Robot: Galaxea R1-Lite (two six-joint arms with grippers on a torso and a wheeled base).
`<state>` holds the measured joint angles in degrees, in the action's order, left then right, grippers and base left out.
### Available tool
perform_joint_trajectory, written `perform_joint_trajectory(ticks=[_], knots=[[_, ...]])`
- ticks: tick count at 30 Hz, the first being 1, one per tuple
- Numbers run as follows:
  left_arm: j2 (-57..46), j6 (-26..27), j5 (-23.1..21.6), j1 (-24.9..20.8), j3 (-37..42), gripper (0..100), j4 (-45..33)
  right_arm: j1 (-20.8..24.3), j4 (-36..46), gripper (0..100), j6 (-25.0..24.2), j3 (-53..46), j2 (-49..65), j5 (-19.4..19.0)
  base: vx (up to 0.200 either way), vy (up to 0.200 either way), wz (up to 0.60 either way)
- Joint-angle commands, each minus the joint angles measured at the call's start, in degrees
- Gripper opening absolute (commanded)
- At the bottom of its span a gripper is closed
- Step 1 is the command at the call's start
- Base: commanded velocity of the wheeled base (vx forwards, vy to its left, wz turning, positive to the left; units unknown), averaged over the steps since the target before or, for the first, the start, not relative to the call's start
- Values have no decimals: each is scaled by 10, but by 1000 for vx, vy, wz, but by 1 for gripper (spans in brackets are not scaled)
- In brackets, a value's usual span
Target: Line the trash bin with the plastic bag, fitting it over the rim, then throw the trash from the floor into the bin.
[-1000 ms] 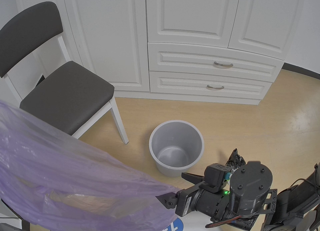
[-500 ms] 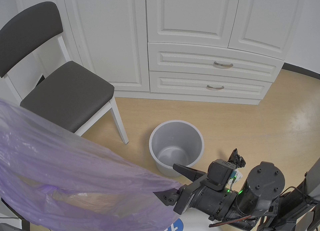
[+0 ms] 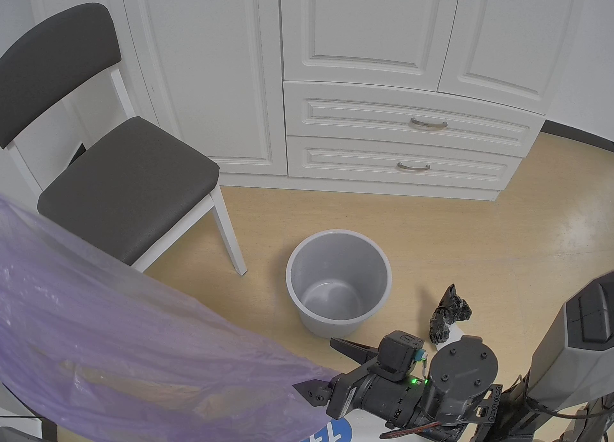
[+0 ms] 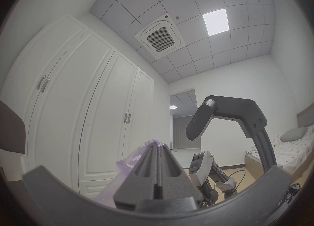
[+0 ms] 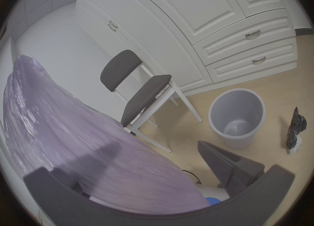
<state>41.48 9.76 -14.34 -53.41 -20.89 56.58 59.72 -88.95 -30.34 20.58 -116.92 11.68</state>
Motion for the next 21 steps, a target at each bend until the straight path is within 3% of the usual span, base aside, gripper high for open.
perform_joint_trajectory(ticks=[1,21], knots=[[1,0,0,0,0,0,0,-4,-10,100,0,0,-13,0,0,0,0],[-3,1,0,0,-2,0,2,-12,-10,100,-6,10,-74,-5,0,0,0]])
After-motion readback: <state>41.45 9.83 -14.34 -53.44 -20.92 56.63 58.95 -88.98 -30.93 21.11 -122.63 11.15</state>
